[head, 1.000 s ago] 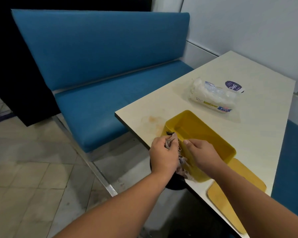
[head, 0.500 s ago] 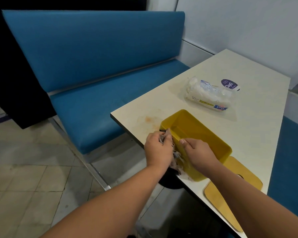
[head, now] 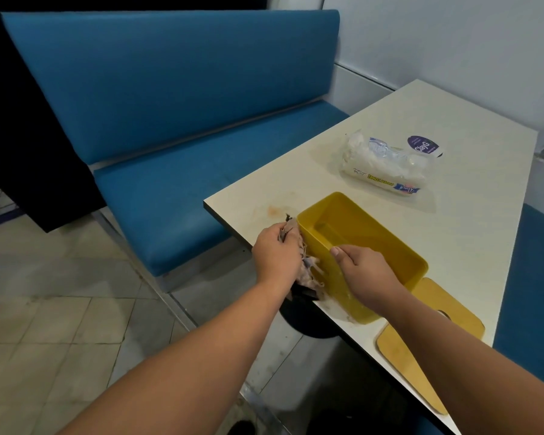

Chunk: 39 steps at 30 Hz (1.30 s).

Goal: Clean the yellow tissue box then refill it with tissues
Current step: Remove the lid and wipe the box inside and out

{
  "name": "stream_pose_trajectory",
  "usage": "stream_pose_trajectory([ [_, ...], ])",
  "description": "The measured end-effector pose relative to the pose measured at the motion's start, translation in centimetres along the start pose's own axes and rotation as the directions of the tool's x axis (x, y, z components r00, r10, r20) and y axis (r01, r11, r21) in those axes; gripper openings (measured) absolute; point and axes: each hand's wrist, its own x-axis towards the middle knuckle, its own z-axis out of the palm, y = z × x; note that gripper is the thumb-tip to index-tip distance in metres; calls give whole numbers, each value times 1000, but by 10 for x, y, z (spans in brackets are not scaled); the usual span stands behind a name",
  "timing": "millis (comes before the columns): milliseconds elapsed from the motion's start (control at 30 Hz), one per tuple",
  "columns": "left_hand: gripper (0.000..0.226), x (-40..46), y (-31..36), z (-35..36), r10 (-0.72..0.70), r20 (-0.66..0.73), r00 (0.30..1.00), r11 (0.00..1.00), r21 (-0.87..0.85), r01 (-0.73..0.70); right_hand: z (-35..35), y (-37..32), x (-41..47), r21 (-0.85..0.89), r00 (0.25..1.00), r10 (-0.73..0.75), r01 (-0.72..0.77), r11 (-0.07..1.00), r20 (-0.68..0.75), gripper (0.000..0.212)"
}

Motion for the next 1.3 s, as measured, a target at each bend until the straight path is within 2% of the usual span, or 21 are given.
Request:
stream_pose_trajectory([
  [67, 25, 0, 2, 1, -10, -6, 1000, 1000, -12, 10, 1, -1, 0, -4, 1000, 8, -8, 1000, -2, 41],
  [200, 23, 5, 1, -2, -56, 22, 998, 997, 55, 55, 1, -1, 0, 1, 1000, 2, -2, 1000, -2, 45],
  [333, 27, 6, 3, 0, 7, 25, 1000, 1000, 20, -8, 1, -2, 1, -5, 1000, 15, -15, 1000, 3, 41],
  [400, 29, 6, -1, 0, -1, 30, 1000, 997, 82, -2, 1, -1, 1, -13, 1000, 7, -7, 1000, 4, 42],
  [467, 34, 12, -2, -5, -69, 88, 994, 982, 183, 52, 1, 0, 0, -16, 1000, -3, 3, 1000, -1, 43],
  [567, 42, 22, 0, -25, -107, 177, 978, 909, 416, 24, 1, 1, 0, -13, 1000, -8, 8, 1000, 3, 43],
  [633, 40, 23, -1, -35, -124, 176, 977, 888, 460, 30, 2, 2, 0, -16, 1000, -8, 8, 1000, 3, 42],
  [767, 27, 18, -1, -34, -139, 244, 960, 896, 443, 18, 3, 4, 1, -9, 1000, -12, 12, 1000, 10, 43],
  [933, 30, 3, -5, -13, -73, 219, 973, 894, 447, -34, 4, 3, 1, -8, 1000, -24, 24, 1000, 1, 45],
  [1067, 36, 2, -4, -7, -139, 202, 969, 882, 470, 29, 4, 4, 1, -18, 999, -31, 31, 999, -7, 45],
  [1300, 44, -4, -5, -11, -81, 157, 984, 952, 306, 29, 3, 2, 1, -17, 1000, -25, 25, 1000, 5, 44],
])
